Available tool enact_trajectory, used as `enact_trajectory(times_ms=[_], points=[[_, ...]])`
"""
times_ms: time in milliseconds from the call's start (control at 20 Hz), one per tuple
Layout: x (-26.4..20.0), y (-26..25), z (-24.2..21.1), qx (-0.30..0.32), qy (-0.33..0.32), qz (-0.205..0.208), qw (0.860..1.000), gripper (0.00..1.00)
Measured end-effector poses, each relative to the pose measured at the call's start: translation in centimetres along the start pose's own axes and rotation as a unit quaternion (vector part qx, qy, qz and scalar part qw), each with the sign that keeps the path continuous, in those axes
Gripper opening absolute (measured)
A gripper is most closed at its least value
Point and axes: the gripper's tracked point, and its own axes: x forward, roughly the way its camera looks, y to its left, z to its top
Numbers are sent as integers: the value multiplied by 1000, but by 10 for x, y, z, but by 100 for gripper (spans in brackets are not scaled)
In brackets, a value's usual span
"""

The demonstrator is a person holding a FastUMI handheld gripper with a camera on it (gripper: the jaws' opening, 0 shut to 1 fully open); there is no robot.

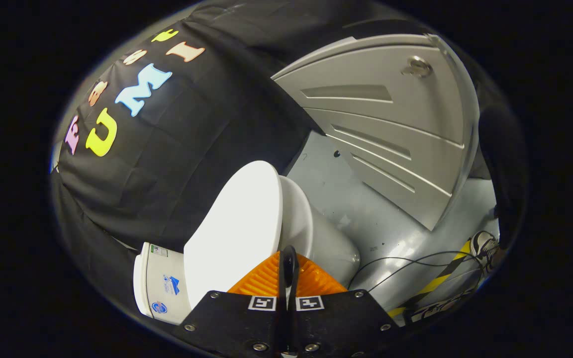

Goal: Open the toilet lid.

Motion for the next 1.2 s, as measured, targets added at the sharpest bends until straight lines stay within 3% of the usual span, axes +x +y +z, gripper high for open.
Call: enact_trajectory(times_ms=[350,600,1200], points=[[-26,33,18,-36,-40,-11,998,0],[-43,60,30,-109,-54,-22,992,0],[-86,136,45,-256,-103,-29,961,0]])
